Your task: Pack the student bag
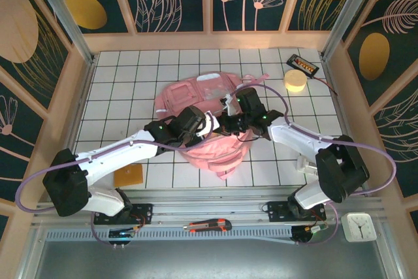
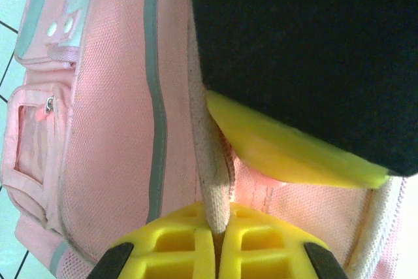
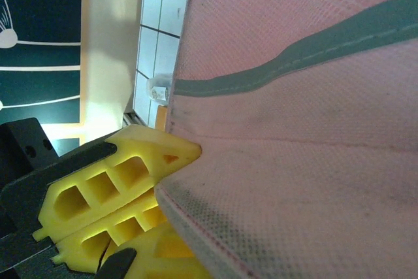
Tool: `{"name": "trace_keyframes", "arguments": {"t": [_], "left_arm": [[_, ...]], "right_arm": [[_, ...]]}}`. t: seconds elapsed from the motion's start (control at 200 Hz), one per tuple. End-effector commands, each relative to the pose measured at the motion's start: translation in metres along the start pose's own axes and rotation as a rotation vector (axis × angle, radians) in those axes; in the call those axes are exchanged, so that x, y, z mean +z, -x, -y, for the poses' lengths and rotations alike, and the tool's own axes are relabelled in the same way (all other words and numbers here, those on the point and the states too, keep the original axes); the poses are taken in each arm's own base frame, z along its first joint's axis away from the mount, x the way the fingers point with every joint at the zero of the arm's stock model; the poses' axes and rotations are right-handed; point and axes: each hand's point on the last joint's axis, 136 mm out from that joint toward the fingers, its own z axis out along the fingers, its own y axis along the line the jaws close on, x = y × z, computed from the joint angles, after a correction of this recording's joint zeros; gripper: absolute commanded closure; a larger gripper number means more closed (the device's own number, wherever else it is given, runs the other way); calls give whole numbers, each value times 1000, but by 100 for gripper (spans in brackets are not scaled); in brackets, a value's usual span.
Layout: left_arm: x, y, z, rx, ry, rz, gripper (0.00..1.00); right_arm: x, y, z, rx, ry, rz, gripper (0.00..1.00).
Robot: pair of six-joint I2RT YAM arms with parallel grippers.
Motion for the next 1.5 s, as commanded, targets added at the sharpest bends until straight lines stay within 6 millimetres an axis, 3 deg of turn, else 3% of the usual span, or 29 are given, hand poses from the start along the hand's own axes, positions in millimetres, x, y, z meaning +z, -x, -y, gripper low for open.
{"name": "trace_keyframes", "arguments": {"t": [0.0, 0.03, 0.07, 0.115, 0.21, 0.305, 0.47, 0.605, 0.746, 1.051, 1.331, 1.421, 1.496], "left_arm": [[-37, 88, -4, -66, -27, 338, 100], [-39, 84, -6, -78, -13, 335, 89], [-44, 79, -9, -94, 5, 337, 65], [-50, 74, -14, -116, 27, 349, 57], [-63, 66, -30, -224, 46, 378, 54], [-67, 57, -57, -464, -11, 398, 54], [-52, 45, -83, -847, -116, 343, 50], [-22, 26, -80, -1164, -261, 189, 51], [-1, 10, -66, -1330, -381, 99, 52], [39, -15, -48, -1343, -431, -63, 56], [54, -19, -48, -1350, -423, -111, 59], [56, -17, -47, -1366, -437, -101, 68], [58, -11, -47, -1394, -463, -79, 88]], "right_arm": [[4, -6, -19, -74, 42, 8, 100], [-2, -5, -16, -68, 32, 22, 100], [-11, -2, -9, -60, 14, 42, 100], [-21, 0, -3, -53, -5, 66, 100], [-40, 1, 9, -43, -37, 98, 100], [-57, 2, 20, -38, -63, 126, 100], [-73, 1, 29, -32, -77, 144, 100], [-74, 0, 28, -42, -70, 138, 100], [-75, 0, 28, -56, -70, 130, 100], [-79, -1, 30, -63, -70, 130, 100], [-81, -3, 32, -64, -73, 127, 100], [-81, -3, 31, -64, -69, 126, 100], [-80, -3, 32, -66, -70, 124, 100]]}}
